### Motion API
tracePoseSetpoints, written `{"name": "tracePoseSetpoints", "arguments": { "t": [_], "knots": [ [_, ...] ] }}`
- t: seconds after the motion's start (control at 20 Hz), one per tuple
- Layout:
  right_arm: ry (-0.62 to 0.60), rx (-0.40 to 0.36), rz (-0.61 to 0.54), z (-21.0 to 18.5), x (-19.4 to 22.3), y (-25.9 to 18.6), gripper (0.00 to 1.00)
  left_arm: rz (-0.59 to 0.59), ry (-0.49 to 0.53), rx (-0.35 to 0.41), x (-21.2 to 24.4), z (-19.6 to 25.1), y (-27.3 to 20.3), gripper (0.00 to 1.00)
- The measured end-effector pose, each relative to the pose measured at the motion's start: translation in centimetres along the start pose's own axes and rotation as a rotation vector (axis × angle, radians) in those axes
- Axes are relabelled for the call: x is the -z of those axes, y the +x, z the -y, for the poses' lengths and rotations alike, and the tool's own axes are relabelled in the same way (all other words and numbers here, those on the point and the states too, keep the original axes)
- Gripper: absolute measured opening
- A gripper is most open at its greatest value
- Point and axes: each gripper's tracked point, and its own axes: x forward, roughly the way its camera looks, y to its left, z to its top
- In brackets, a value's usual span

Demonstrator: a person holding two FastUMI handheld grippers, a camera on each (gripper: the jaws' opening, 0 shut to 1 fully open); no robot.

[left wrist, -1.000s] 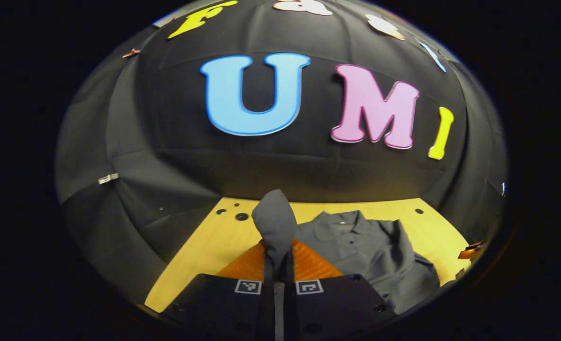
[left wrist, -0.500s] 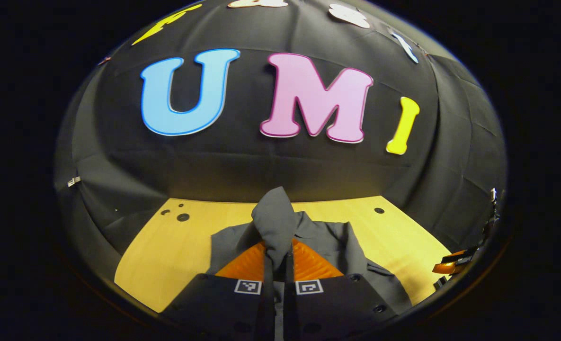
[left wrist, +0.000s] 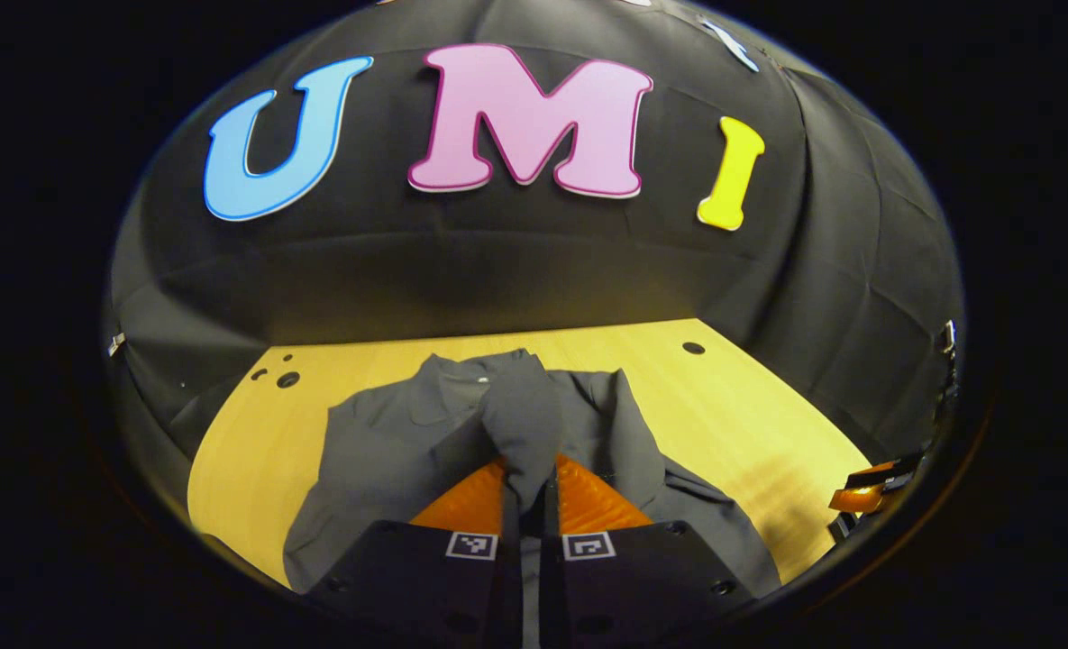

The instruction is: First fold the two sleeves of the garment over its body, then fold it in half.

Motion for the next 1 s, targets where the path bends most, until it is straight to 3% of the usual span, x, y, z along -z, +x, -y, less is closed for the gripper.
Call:
{"name": "tracePoseSetpoints", "arguments": {
  "t": [0.3, 0.35, 0.45, 0.55, 0.6, 0.65, 0.85, 0.95, 1.0],
  "knots": [
    [0.001, 0.008, -0.025, 1.2, 0.7, 0.1, 0.71, -0.065, 0.027, 0.044, 3.6, 2.9, 2.5, 0.10],
    [0.000, 0.007, -0.027, 1.3, 0.7, 0.2, 0.71, -0.070, 0.028, 0.055, 4.0, 3.4, 2.8, 0.18],
    [-0.004, 0.004, -0.034, 1.3, 0.7, 0.4, 0.71, -0.084, 0.023, 0.077, 4.9, 4.3, 3.2, 0.18],
    [-0.009, 0.001, -0.037, 1.2, 0.7, 0.4, 0.71, -0.090, 0.016, 0.090, 5.5, 4.8, 3.4, 0.24],
    [-0.012, 0.000, -0.039, 1.2, 0.7, 0.4, 0.71, -0.091, 0.016, 0.107, 5.7, 5.3, 3.5, 0.41],
    [-0.015, -0.001, -0.040, 1.0, 0.7, 0.5, 0.71, -0.092, 0.020, 0.125, 5.8, 5.9, 3.4, 0.40],
    [-0.026, -0.019, -0.045, -0.3, 0.7, 0.3, 0.71, -0.087, 0.023, 0.233, 6.0, 8.0, 2.2, 0.58],
    [-0.031, -0.048, -0.052, -1.9, 0.9, 0.0, 0.71, -0.082, 0.026, 0.273, 6.1, 8.3, 0.5, 0.75],
    [-0.033, -0.068, -0.054, -2.8, 1.0, -0.3, 0.59, -0.076, 0.031, 0.273, 6.2, 7.7, -0.5, 0.88]
  ]
}}
